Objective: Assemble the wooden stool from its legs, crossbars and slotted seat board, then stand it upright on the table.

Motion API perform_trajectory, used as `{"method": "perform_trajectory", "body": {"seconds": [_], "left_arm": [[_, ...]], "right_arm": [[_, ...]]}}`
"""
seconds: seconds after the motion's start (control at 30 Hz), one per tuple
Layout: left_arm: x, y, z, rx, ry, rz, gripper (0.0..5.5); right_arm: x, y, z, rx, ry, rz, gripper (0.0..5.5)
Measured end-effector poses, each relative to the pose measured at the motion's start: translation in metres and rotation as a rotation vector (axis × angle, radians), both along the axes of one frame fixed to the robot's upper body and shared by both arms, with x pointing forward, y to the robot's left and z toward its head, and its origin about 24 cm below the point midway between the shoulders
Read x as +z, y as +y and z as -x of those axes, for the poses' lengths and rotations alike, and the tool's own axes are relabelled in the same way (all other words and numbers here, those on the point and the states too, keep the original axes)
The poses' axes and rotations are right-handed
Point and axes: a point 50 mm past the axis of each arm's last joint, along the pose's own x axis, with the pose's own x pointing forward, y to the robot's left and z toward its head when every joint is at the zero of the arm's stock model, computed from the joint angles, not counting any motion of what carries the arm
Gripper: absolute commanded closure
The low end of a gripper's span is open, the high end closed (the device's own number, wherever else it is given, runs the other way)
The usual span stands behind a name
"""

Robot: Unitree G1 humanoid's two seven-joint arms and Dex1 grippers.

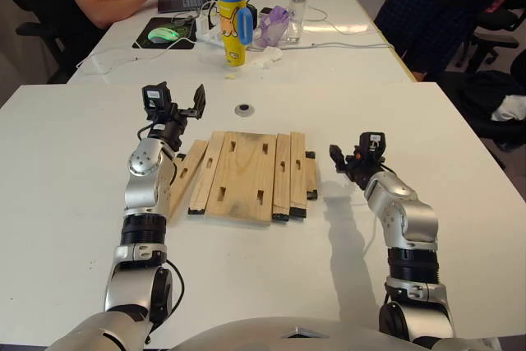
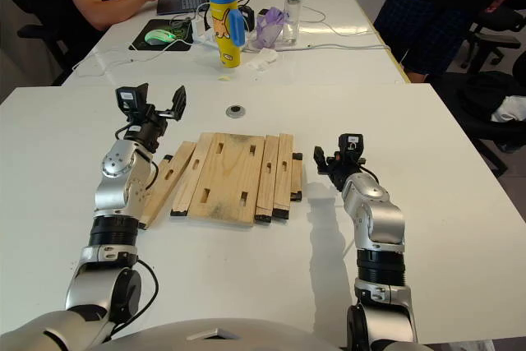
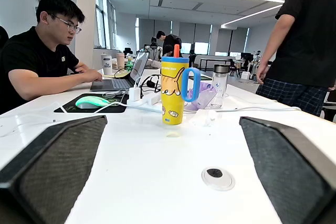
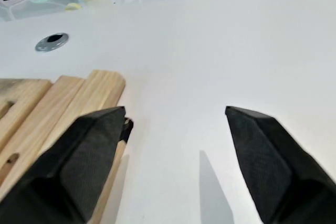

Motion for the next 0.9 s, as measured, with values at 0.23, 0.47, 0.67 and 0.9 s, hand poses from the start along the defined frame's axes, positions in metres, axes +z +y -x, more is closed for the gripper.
{"method": "perform_trajectory", "body": {"seconds": [0.23,0.47,0.67,0.9], "left_arm": [[0.001,0.001,0.001,0.008,0.001,-0.003,0.82],[0.002,0.001,0.001,0.009,0.007,-0.005,0.82],[0.003,0.001,0.001,0.010,0.003,-0.005,0.82],[0.000,0.002,0.003,0.017,0.012,-0.003,0.82]], "right_arm": [[-0.006,0.015,0.012,0.156,0.141,0.008,1.96],[-0.015,0.023,0.020,0.236,0.207,0.082,1.96],[-0.013,0.025,0.019,0.287,0.193,0.196,1.96],[-0.011,0.007,0.011,0.250,0.176,0.257,1.96]]}}
